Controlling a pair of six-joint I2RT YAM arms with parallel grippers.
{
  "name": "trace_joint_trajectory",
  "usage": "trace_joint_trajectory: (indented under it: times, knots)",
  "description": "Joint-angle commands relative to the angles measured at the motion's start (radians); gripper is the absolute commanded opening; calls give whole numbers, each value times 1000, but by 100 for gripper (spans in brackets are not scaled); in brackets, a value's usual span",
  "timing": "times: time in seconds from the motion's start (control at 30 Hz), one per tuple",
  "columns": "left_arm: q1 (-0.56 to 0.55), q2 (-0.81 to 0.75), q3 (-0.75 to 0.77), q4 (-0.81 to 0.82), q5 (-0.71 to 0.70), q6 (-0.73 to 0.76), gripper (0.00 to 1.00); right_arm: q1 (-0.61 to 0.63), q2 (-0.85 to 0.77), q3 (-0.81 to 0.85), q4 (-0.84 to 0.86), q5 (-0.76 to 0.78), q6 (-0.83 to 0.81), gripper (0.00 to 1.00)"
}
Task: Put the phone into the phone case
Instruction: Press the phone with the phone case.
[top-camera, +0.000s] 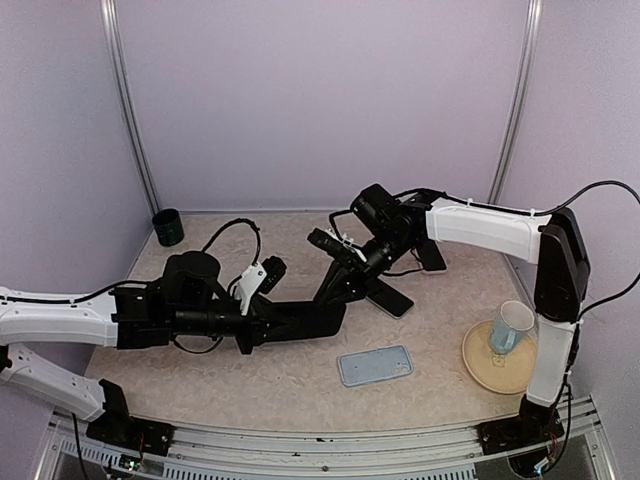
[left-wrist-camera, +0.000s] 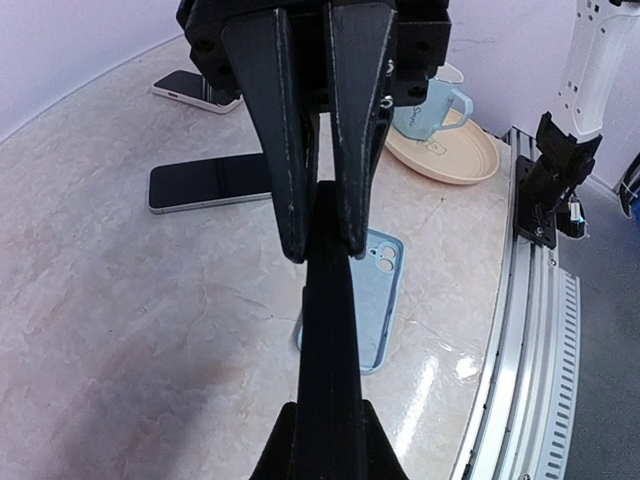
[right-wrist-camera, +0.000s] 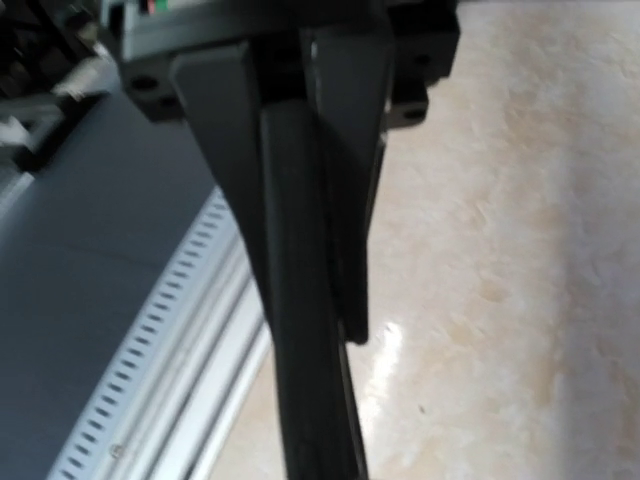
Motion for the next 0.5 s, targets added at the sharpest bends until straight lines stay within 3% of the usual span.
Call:
trace_joint_trajectory:
  times: [0.0,0.2,0.47]
  knots:
    - [-21,-12,22,50,-77,32,0,-47,36,79,-131,-202,-20,2]
    - [-33,3,21,46,-96,35,0,-76,23,82,-92,-279,40,13]
    - [-34,2,15,59,-109,25,0,-90,-31,34,26,-241,163,32]
